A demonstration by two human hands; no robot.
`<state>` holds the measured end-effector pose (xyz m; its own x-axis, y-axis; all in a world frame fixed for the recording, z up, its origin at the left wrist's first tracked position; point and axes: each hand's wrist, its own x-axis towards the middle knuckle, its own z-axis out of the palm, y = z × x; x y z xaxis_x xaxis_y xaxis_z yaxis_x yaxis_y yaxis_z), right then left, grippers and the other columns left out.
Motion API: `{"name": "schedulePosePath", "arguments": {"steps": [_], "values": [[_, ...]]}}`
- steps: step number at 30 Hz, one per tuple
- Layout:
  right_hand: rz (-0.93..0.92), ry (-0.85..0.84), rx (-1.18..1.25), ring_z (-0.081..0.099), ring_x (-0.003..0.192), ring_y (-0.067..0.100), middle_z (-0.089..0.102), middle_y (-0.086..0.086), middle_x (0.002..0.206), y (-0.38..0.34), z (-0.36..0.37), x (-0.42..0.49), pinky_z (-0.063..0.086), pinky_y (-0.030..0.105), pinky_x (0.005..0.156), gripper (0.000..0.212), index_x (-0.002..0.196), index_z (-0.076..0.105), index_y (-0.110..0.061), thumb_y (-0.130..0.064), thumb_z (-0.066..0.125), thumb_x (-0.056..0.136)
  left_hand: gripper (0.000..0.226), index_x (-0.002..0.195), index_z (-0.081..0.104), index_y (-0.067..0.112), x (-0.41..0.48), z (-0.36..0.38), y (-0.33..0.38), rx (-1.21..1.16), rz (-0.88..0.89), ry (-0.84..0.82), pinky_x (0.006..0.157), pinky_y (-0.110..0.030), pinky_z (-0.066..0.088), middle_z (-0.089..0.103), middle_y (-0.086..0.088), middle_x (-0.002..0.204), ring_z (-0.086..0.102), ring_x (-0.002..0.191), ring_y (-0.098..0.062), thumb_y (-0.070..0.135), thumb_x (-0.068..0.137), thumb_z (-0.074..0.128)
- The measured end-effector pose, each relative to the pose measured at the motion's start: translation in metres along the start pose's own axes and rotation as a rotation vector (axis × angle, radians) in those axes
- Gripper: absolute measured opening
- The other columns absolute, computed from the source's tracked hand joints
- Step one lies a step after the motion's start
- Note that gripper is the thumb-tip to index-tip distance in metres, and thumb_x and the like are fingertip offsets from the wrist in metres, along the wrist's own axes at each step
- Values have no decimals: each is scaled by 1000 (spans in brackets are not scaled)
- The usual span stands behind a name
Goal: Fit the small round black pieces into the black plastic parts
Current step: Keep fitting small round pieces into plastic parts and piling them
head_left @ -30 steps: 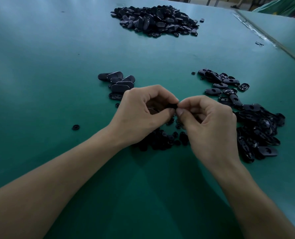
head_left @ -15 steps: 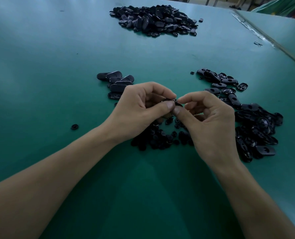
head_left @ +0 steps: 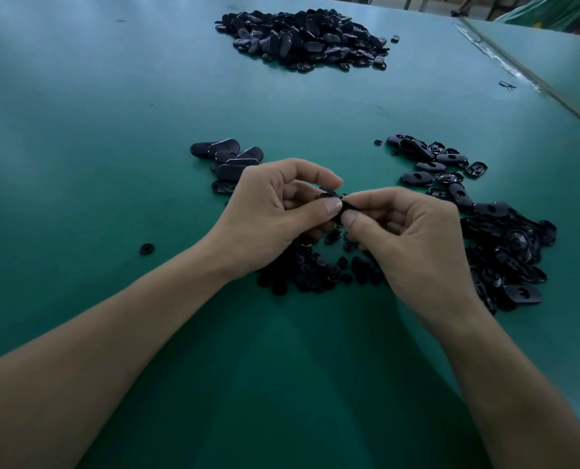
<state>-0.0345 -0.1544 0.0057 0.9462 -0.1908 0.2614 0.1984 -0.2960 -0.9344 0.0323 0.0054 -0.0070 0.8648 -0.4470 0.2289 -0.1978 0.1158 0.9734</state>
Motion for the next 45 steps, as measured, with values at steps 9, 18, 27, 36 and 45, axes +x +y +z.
{"name": "schedulePosePath", "arguments": {"steps": [9, 18, 27, 36, 45], "values": [[50, 38, -128, 70, 70, 8, 74, -9, 76, 4, 0, 2, 56, 27, 68, 6, 82, 71, -25, -21, 75, 80, 22, 92, 73, 12, 0, 1, -3, 54, 10, 6, 72, -24, 60, 77, -2, 81, 72, 74, -14, -7, 83, 74], [-17, 48, -118, 71, 71, 8, 74, -10, 77, 1, 0, 0, 56, 21, 67, 12, 84, 72, -27, -15, 75, 83, 23, 89, 75, 13, 0, -2, -1, -1, 2, 24, 66, -19, 57, 76, -3, 74, 70, 64, -11, -8, 79, 76], [-62, 107, -278, 70, 81, 3, 74, -13, 85, -2, -5, 2, 57, 27, 77, 15, 100, 73, -28, -18, 72, 89, 21, 85, 74, 15, 2, -3, -5, 87, 103, 135, 61, -21, 56, 75, -1, 70, 72, 62, -14, -4, 79, 78], [367, 196, -1114, 25, 130, 30, 40, 8, 142, 14, -43, 3, 23, 46, 103, 43, 141, 49, -37, -41, 47, 99, 15, 94, 71, 27, 15, -33, -13, 471, 95, 496, 69, -26, 59, 75, 10, 78, 72, 67, -8, 16, 85, 71], [254, 248, -1107, 42, 117, 36, 61, 7, 123, 17, -43, 5, 32, 47, 95, 23, 114, 69, -33, -38, 56, 96, 19, 101, 77, 19, 21, -57, -10, 849, -5, 550, 61, 5, 35, 55, 22, 66, 53, 58, 18, 13, 84, 71]]}}
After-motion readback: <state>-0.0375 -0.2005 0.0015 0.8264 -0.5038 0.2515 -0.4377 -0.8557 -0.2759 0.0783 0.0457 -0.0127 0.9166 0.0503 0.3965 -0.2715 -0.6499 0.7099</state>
